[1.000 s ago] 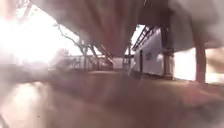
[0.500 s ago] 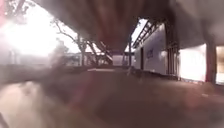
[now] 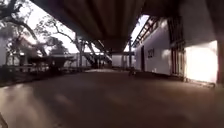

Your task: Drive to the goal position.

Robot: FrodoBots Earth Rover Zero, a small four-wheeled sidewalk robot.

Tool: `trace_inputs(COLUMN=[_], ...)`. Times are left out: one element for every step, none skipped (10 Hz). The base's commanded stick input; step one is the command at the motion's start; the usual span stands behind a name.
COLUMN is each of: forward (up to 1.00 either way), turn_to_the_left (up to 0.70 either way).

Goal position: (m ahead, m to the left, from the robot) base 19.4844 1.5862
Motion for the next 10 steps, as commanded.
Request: trace_inputs(forward=[0.85,0.85,0.85,0.85,0.85,0.85,0.85,0.85,0.85,0.85], turn_to_the_left=[0.0,0.0,0.0,0.0,0.0,0.0,0.0,0.0,0.0,0.0])
